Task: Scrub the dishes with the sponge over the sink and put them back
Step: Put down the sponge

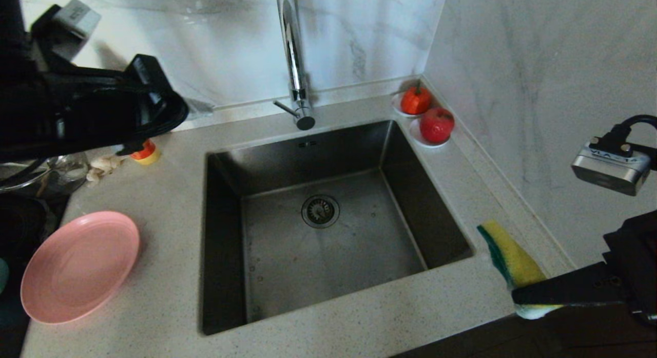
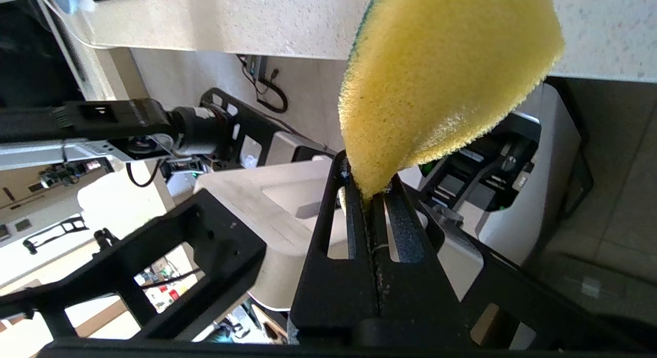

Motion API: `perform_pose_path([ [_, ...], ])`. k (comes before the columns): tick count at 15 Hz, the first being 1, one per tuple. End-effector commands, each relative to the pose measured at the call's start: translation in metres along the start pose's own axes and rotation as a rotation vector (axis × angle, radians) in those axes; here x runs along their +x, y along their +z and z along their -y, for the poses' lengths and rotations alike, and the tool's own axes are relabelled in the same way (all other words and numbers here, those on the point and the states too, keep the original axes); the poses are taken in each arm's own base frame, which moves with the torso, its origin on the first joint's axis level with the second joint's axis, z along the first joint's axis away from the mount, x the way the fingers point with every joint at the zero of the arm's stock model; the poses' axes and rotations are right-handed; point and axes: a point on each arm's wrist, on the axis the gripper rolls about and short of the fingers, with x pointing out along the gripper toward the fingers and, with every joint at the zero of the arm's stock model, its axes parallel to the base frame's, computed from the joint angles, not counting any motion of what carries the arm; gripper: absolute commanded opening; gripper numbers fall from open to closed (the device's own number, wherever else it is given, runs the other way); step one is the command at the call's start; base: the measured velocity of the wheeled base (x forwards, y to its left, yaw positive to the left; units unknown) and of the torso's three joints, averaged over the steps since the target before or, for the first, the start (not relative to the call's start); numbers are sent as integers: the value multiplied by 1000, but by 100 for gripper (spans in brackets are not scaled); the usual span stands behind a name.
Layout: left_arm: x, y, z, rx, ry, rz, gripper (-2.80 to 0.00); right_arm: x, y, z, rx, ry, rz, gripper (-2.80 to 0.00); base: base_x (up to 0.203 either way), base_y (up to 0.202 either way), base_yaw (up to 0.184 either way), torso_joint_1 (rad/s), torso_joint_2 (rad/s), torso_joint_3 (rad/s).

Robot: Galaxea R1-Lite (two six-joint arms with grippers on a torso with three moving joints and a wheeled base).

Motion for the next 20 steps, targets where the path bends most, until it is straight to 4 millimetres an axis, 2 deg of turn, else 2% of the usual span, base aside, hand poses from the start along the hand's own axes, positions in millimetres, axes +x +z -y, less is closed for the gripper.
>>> perform_pose_path([
  [1, -71, -9, -6, 135, 142, 135, -280, -2, -5, 2, -7, -14, -25, -280, 0, 0, 0, 0, 0, 0],
  [4, -115, -37, -26, 267, 311, 177, -280, -2, -16, 8, -40, -76, -59, -280, 0, 0, 0, 0, 0, 0],
  [6, -138, -63, -44, 299, 416, 193, -280, 2, -22, 13, -43, -88, -76, -280, 0, 0, 0, 0, 0, 0],
  [8, -162, -79, -56, 296, 496, 248, -280, 2, -27, 16, -46, -91, -86, -280, 0, 0, 0, 0, 0, 0],
  [13, -206, -125, -75, 282, 641, 374, -280, 7, -33, 22, -29, -109, -117, -280, 0, 0, 0, 0, 0, 0],
  [16, -224, -166, -88, 311, 679, 419, -280, 0, -37, 22, -36, -113, -92, -280, 0, 0, 0, 0, 0, 0],
  [20, -222, -236, -120, 432, 569, 358, -280, 0, -39, 23, -37, -130, -91, -280, 0, 0, 0, 0, 0, 0],
])
